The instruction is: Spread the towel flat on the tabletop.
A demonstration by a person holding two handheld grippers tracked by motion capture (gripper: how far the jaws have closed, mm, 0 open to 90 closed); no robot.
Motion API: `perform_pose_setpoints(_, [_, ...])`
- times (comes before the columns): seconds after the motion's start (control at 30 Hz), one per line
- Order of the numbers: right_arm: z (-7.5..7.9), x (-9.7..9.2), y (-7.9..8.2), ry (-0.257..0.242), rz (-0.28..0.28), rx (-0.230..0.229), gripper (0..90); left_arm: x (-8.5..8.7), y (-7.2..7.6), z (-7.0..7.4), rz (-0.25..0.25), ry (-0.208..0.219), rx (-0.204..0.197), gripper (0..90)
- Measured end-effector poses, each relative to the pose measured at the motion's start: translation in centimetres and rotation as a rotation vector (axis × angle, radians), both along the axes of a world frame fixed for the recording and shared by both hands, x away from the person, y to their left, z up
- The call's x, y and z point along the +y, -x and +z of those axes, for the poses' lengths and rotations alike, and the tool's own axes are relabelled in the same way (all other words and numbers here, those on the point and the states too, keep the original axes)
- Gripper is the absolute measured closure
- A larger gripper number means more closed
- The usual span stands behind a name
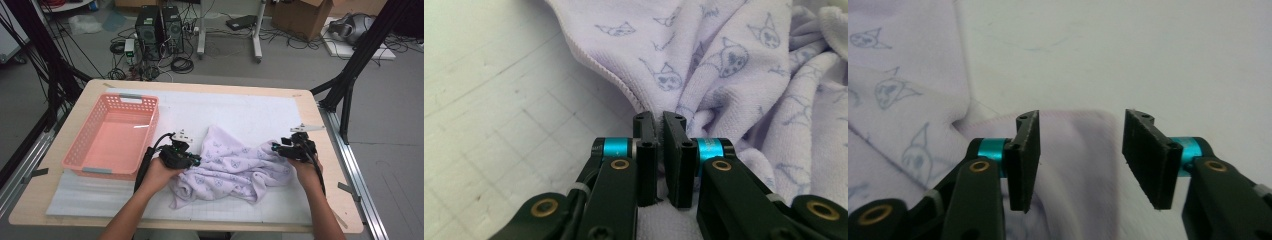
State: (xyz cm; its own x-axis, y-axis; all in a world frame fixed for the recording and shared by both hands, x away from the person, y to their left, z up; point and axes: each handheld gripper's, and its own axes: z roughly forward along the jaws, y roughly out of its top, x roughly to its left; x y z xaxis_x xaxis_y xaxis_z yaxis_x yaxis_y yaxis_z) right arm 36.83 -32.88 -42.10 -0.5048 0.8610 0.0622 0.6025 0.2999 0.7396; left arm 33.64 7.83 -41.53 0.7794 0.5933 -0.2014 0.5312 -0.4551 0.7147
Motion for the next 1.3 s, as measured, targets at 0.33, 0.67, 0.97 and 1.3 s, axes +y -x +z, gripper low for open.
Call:
perform_pose_setpoints(0.33, [-0.6,4.6,-3.0,0.276,0.298,0.049,87.3,1.7,1.3,-0.2,-0.005,0.029,0.007,84.3])
perform_pose_setpoints(0.67, [0.8,-0.6,-5.0,0.171,-0.219,-0.121,87.0,0.3,1.5,-0.3,-0.058,0.064,0.031,83.5])
perform_pose_setpoints(0.97, [2.1,-1.6,-2.5,0.068,-0.200,-0.088,60.2,0.3,-2.1,1.1,0.110,0.133,-0.037,44.3])
perform_pose_setpoints(1.3, [2.1,-2.2,3.0,-0.090,-0.100,-0.086,58.0,-1.9,-7.5,-2.1,0.223,0.118,-0.021,46.1])
